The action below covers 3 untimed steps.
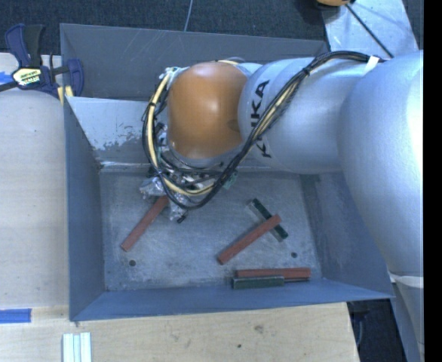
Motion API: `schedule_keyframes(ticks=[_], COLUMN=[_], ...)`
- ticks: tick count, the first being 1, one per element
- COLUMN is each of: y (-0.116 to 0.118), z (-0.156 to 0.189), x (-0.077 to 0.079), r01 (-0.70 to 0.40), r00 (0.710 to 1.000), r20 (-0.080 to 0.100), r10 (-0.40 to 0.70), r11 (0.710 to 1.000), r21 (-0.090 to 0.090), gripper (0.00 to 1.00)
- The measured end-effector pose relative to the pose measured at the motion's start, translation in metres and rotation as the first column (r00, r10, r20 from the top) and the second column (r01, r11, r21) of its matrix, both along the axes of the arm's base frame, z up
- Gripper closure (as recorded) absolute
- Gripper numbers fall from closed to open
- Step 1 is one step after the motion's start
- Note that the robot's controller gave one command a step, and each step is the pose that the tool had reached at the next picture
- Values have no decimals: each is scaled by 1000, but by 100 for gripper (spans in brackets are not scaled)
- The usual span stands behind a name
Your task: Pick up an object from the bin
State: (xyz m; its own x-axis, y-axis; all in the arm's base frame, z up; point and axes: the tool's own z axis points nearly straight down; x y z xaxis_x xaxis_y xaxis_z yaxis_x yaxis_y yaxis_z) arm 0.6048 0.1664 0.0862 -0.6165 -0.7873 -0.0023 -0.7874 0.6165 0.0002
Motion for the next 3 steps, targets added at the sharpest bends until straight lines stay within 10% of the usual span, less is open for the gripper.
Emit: schedule_keyframes(ticks=[3], y=[0], z=[50], x=[1], r01=[1], r00=[1000], r20=[2], r10=[-1], r11=[1000], r21=[0], gripper=[100])
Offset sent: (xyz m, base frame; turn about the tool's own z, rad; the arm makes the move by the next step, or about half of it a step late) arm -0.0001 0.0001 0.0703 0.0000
